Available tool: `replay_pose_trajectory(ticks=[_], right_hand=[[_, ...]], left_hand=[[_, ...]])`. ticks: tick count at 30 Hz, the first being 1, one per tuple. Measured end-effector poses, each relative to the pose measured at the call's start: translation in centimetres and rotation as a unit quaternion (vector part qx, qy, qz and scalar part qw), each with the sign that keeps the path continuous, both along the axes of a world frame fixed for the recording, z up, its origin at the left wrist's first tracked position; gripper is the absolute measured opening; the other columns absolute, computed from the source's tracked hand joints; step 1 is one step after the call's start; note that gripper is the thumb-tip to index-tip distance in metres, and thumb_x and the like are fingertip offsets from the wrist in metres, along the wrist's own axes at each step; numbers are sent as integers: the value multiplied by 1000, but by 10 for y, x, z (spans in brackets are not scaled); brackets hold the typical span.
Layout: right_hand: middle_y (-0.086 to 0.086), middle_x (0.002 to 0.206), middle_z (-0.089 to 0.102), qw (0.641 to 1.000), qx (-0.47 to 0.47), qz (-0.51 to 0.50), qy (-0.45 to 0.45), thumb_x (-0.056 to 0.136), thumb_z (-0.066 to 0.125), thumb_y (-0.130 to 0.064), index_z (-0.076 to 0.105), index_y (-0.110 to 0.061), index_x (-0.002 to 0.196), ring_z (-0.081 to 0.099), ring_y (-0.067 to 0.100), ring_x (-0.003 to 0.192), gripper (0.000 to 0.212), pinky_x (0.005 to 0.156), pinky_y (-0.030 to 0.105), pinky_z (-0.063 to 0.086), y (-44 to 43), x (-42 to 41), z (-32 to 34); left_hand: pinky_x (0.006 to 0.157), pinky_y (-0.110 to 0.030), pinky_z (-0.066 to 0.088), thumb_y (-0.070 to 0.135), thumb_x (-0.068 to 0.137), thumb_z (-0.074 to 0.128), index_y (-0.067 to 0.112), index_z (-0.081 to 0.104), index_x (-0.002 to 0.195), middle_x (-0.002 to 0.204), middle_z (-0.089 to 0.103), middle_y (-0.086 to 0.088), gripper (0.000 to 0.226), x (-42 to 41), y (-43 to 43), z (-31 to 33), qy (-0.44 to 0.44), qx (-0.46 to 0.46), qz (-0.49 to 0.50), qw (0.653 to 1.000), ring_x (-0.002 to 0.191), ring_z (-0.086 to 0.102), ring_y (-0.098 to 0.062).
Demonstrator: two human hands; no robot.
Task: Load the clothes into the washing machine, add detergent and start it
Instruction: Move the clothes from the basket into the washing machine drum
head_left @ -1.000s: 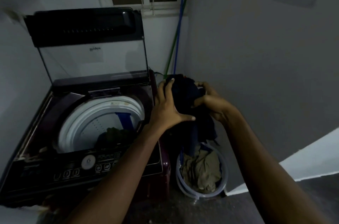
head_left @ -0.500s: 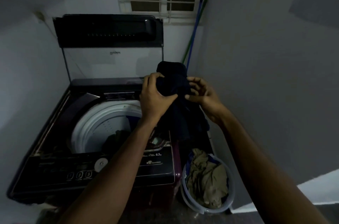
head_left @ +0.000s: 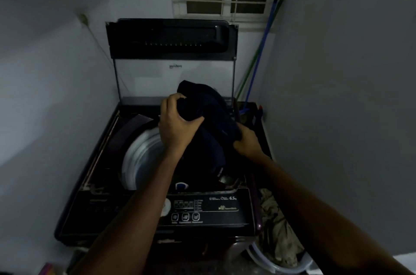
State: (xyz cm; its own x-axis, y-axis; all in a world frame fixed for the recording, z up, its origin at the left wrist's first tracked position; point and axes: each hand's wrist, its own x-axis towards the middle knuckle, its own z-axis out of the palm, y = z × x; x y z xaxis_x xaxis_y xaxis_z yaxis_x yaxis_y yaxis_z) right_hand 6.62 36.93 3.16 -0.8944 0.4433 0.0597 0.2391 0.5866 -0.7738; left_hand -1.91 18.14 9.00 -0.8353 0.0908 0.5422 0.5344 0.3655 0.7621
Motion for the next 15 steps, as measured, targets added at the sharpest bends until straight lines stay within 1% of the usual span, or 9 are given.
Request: replay_pose_trajectory(ticks=[2,4,5,7,9,10,12,14,15], right_hand=[[12,119,64,991,-110,-54,51,91,61,-20,57,-9,126,60,26,108,37,94,40,49,-17,-18,5],[14,117,63,970,-214,-89,76,93,56,-8,56,-4,124,59,27,104,32,98,45,48,-33,-37,9],[16,118,62,968,-224,-94,62,91,53,0,54,-4,124,59,27,102,34,98,46,48,-41,-47,10],[16,123,60,974,-211,-74,24,87,50,6,49,-9,128,59,25,103,44,96,43,49,-58,-63,6],[13,126,58,979,-199,-38,-8,85,52,6,45,-12,134,58,27,112,52,94,37,49,-74,-74,-2],[12,128,57,979,-200,-17,-24,84,56,7,44,-11,135,57,28,116,56,94,35,49,-79,-77,-7],[13,133,54,979,-182,46,-72,76,72,5,43,-8,138,54,29,121,70,99,37,48,-80,-80,-16],[14,137,50,976,-46,124,-171,69,82,-3,39,-4,141,50,30,126,84,104,35,43,-68,-79,-23],[15,136,51,965,35,141,-216,71,82,-7,39,-3,142,50,30,125,83,102,31,41,-61,-77,-25]], left_hand=[[72,-38,56,31,60,85,22,55,113,120,53,-1,61,-11,-16,-10,10,-48,8,999,104,58,-21],[71,-43,56,32,60,86,20,56,115,123,51,-5,63,-21,-29,-20,22,-99,11,995,108,57,-28],[71,-43,56,33,61,86,19,56,116,124,50,-6,64,-26,-34,-25,27,-121,13,992,109,57,-31],[72,-43,55,31,61,85,19,56,117,126,49,-7,64,-33,-42,-36,39,-162,15,986,109,55,-34],[74,-46,55,26,62,84,18,55,120,130,47,-9,65,-41,-46,-50,43,-197,15,979,112,52,-36],[78,-48,54,23,63,84,18,53,124,134,45,-9,68,-46,-47,-56,33,-213,10,976,115,49,-37],[96,-51,47,22,70,81,20,42,139,149,33,-11,79,-59,-50,-70,-25,-273,-22,961,130,38,-39],[111,-52,34,28,80,76,21,23,152,159,18,-10,89,-73,-53,-86,-92,-360,-80,925,143,22,-40],[113,-53,31,30,83,74,22,18,153,161,15,-9,90,-77,-54,-94,-112,-394,-110,906,145,18,-38]])
